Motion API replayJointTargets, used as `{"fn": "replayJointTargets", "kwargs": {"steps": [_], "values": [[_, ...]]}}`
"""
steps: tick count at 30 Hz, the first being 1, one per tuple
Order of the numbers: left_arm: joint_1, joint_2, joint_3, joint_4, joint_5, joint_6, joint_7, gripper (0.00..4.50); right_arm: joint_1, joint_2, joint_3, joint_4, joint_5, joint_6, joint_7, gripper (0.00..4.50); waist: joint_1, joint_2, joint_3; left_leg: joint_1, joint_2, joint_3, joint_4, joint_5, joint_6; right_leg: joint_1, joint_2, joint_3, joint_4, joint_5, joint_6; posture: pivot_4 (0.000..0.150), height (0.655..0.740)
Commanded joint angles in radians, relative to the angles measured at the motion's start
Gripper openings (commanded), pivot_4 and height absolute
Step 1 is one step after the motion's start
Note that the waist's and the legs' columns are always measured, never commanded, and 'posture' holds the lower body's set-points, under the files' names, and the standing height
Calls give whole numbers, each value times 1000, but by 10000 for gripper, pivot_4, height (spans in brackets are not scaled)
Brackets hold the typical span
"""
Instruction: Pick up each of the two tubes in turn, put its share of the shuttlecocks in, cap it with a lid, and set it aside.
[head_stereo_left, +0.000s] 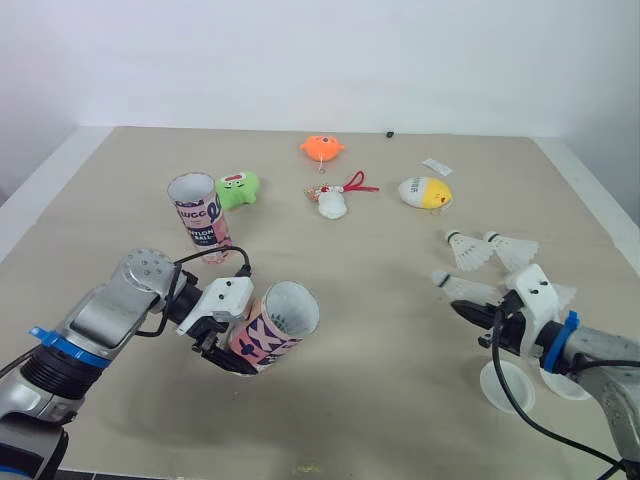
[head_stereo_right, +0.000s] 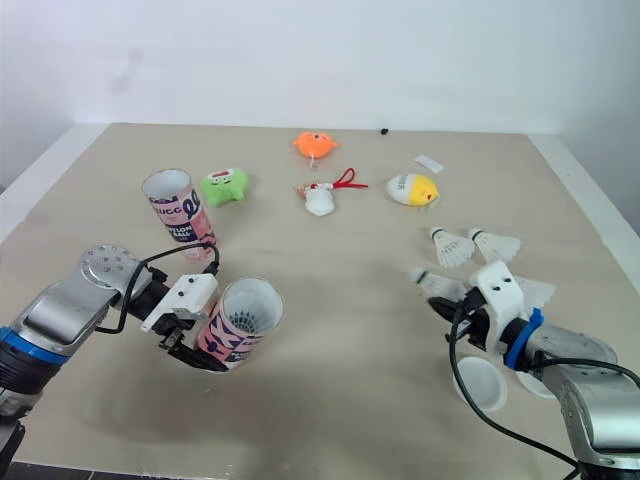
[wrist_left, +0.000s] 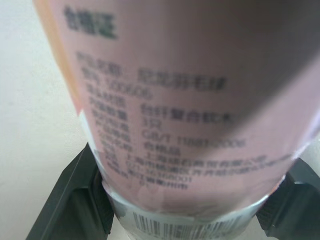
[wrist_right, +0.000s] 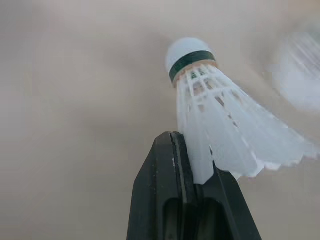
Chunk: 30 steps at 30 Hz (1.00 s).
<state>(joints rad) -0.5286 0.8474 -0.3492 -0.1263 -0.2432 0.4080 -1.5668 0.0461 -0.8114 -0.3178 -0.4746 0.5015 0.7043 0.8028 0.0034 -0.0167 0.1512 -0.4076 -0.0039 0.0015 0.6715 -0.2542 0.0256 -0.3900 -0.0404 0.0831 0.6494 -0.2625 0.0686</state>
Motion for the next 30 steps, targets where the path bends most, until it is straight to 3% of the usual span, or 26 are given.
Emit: {"fn": "replayJointTargets", "kwargs": {"steps": [1,7,10,16,30], "values": [[-3,23,-24,30,26,-16,-29,29310,-85,-84,4,-151,144,35,114,924,-4,0,0,0,0,0,0,0,0,0,0,0,0,0,0,1500,7400],[-41,36,-67,99,13,-42,-48,29310,-415,-188,247,-176,144,-2,274,924,-23,0,1,1,3,-1,1,1,-1,0,1,-5,0,2,-4,1500,7400],[-71,42,-88,131,-4,-52,-48,29310,-607,-167,416,-125,32,-70,333,924,-26,0,1,1,4,-3,1,1,-1,0,1,-7,0,1,-6,1500,7400],[-133,48,-115,162,-41,-41,-48,29310,-834,-93,623,-17,-126,-186,431,924,-27,0,3,0,4,-4,1,3,-3,-1,2,-8,2,2,-8,1500,7400],[-154,43,-97,192,-50,-16,-48,29310,-1055,84,767,192,-266,-338,586,924,-26,-1,4,-1,3,-7,1,6,-8,-10,2,-11,17,1,-13,1500,7400]]}}
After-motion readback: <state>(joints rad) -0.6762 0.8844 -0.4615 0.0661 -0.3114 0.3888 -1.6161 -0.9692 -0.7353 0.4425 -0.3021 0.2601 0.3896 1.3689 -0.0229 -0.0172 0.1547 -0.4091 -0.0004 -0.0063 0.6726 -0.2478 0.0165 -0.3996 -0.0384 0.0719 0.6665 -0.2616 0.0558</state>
